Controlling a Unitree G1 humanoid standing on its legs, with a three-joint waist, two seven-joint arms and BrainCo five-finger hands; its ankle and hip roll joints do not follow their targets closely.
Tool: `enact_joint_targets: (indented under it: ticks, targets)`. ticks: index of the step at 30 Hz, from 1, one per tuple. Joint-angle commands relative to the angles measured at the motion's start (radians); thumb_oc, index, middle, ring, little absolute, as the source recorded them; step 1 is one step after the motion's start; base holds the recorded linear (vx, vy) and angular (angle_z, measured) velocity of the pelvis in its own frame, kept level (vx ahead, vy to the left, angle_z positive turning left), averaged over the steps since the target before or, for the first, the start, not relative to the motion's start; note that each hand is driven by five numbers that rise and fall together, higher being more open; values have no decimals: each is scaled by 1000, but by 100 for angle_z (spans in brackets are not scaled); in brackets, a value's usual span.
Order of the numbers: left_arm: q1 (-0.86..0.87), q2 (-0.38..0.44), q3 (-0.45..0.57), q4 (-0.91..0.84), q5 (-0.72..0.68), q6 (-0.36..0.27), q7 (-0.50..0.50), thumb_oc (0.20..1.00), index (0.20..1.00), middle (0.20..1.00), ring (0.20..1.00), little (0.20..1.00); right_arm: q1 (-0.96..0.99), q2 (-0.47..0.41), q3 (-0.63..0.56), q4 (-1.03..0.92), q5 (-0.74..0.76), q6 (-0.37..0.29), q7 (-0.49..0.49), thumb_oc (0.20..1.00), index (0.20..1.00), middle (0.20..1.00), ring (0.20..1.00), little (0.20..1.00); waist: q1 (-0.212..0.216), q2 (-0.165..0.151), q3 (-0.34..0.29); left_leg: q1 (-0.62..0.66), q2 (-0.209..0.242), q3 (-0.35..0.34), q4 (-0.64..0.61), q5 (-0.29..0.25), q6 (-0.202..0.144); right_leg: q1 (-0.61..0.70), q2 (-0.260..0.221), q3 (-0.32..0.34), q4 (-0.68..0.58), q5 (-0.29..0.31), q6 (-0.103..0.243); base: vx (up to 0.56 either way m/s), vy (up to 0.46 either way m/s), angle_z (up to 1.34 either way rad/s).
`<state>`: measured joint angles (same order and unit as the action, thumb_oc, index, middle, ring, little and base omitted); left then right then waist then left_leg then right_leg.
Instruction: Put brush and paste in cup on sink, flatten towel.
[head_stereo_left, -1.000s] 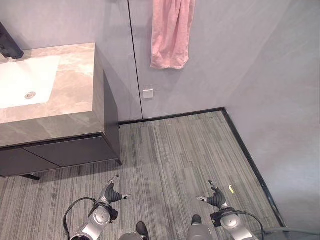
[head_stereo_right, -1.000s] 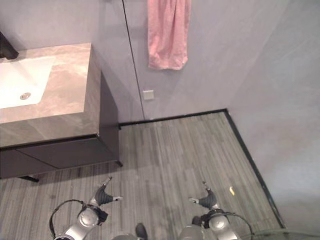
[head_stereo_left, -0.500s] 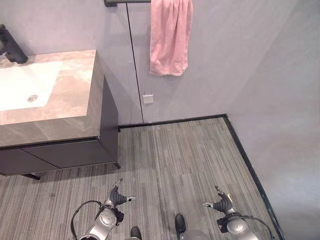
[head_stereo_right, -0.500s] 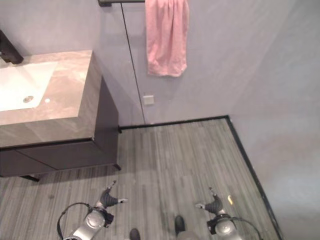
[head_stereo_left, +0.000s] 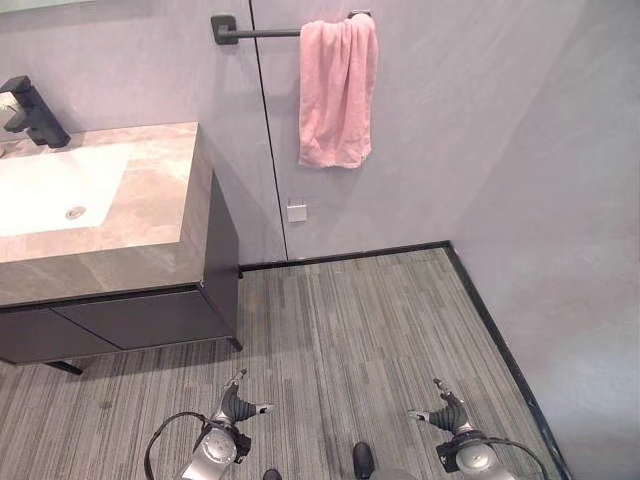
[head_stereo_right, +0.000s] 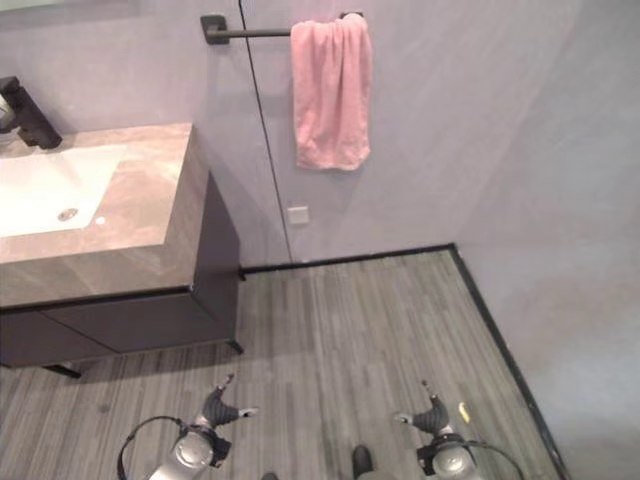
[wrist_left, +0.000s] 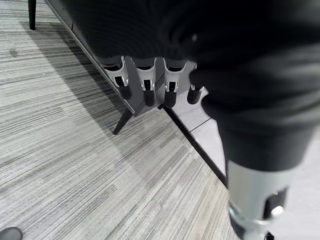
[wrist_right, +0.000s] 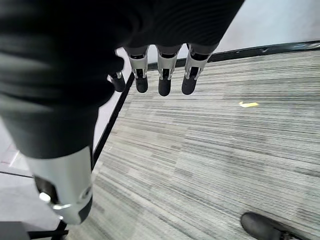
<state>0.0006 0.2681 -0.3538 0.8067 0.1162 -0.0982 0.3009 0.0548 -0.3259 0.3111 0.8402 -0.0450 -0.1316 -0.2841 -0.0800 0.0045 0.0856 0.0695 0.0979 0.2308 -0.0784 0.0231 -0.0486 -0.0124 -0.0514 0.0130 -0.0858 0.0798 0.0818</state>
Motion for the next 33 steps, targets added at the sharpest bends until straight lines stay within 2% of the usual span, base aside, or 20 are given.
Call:
enact_joint_targets:
  ticks: [1,7,14,21,25,27,29,30,32,33]
  targets:
    - [-40,8,1,33,2,-19,25,1000,1000,1000,1000,1000,-27,8,-40,3,14,-15,-50,1000,1000,1000,1000,1000,-22,-42,0,-9,-11,-70,80,-50,-24,-31,-54,-8,76,-36,57,0,0,0]
    - [-42,5,2,22,-2,-16,30,1000,1000,1000,1000,1000,-45,8,-34,14,26,-13,-48,1000,1000,1000,1000,1000,-22,-46,0,0,-6,-36,116,-74,-21,-37,-45,42,62,-12,59,-24,-7,-23]
    - [-43,2,1,22,7,-5,41,1000,1000,1000,1000,1000,-32,28,-53,35,35,-3,-84,1000,1000,1000,1000,1000,-26,-41,-5,16,7,-42,102,-68,-24,-32,-28,40,81,-34,51,-5,-22,-9]
    - [-49,1,13,28,-19,-7,32,1000,1000,1000,1000,1000,-5,11,-7,-41,74,-27,4,1000,1000,1000,1000,1000,-29,-36,5,-8,31,-77,110,-48,-40,-35,2,19,103,-65,27,-29,-88,5]
    - [-70,-3,26,47,-41,-7,44,1000,1000,1000,1000,1000,1,-8,17,-75,54,-37,7,1000,1000,1000,1000,1000,-30,-40,27,-66,57,-110,206,-28,-63,-19,27,12,92,-74,1,-22,-130,30]
    - [-92,-5,21,45,-40,-8,48,1000,1000,1000,1000,1000,-3,-24,31,-84,35,-39,10,1000,1000,1000,1000,1000,-28,-41,54,-121,61,-124,322,4,-77,-4,28,0,87,-75,-14,-23,-115,22]
    - [-104,-8,21,48,-45,-10,54,1000,1000,1000,1000,1000,1,-38,40,-103,18,-39,17,1000,1000,1000,1000,1000,-32,-43,71,-164,52,-112,399,16,-81,15,22,-15,79,-81,-27,18,-75,14]
    - [-108,-8,21,48,-48,-10,56,1000,1000,1000,1000,1000,2,-40,41,-107,15,-36,17,1000,1000,1000,1000,1000,-31,-40,75,-173,45,-120,400,22,-82,21,22,-18,78,-86,-29,60,-15,28]
    - [-120,-9,27,53,-57,-9,64,1000,1000,1000,1000,1000,-7,-46,45,-101,0,-31,14,1000,1000,1000,1000,1000,-23,-33,83,-200,-20,-138,339,-16,-54,22,14,-21,73,-90,-22,118,50,27]
    - [-129,-16,30,73,-59,-11,73,1000,1000,1000,1000,1000,-11,-42,45,-99,-12,-30,8,1000,1000,1000,1000,1000,-29,-25,81,-226,-64,-110,261,-21,-18,15,12,-27,72,-88,-14,135,62,5]
